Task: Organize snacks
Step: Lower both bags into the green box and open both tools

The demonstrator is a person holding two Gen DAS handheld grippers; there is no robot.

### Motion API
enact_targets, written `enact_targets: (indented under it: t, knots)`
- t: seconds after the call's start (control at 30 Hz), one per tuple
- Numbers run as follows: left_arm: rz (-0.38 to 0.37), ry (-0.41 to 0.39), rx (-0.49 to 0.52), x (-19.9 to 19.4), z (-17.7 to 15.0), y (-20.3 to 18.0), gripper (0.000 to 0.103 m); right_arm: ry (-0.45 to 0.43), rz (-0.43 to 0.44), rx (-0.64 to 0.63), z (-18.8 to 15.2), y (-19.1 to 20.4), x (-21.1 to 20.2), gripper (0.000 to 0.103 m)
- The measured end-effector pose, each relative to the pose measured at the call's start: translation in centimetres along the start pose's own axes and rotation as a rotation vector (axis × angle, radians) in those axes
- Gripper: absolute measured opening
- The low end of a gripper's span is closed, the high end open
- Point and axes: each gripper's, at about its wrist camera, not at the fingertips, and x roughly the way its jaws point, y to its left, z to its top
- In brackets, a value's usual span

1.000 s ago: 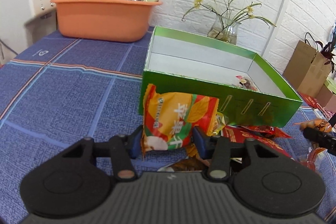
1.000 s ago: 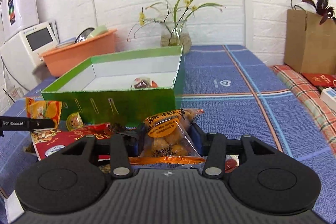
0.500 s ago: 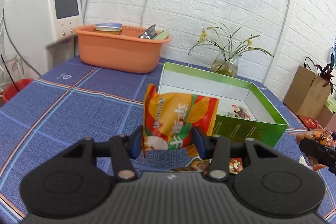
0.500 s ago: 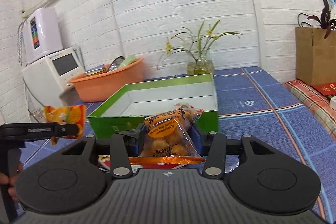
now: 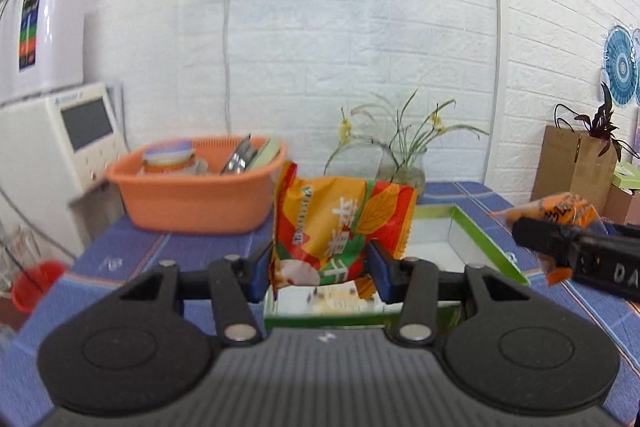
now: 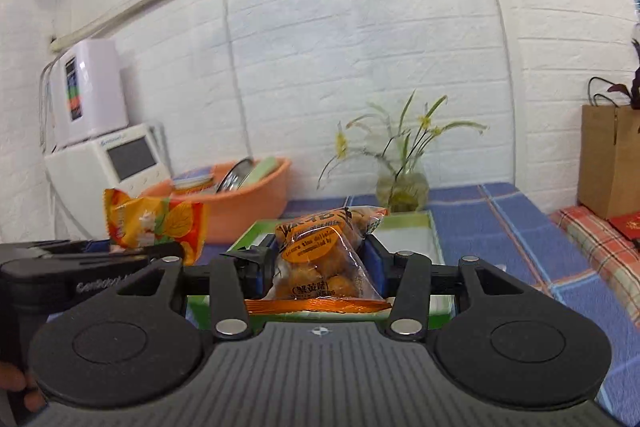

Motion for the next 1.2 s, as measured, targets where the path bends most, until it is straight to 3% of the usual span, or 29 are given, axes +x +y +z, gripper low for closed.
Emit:
enact_targets:
  t: [0.13, 0.27, 0.47, 0.63, 0.77, 1.2]
  knots:
    - [-0.021, -0.027, -0.002, 1.7, 2.5, -0.3, 0.047, -0.049, -0.044, 0.062, 2.4, -1.3, 1.6, 0.078]
    - [-0.026, -0.034, -0.041, 4.3, 3.3, -0.9, 0.047, -0.065, -0.059, 0.063, 2.5, -2.1, 3.5, 0.078]
    - [-0.004, 0.030, -0.102, 9.0, 0.8, -1.3, 0.047, 0.074, -0.084, 0.073, 0.0, -3.4, 8.1, 0.078]
    - [-0.015, 0.087, -0.019, 11.1, -0.8, -2.4, 0.047, 0.141, -0.111, 0.078, -1.1, -3.8, 9.9, 0.078]
    - [-0.031, 0.137, -0.039, 12.3, -1.5, -2.3, 0.047, 0.164, -0.110, 0.083, -1.5, -3.9, 10.4, 0.078]
    - [-0.017, 0.182, -0.018, 13.4, -2.2, -2.5, 0.048, 0.187, -0.082, 0.101, -1.7, -4.0, 10.8, 0.079]
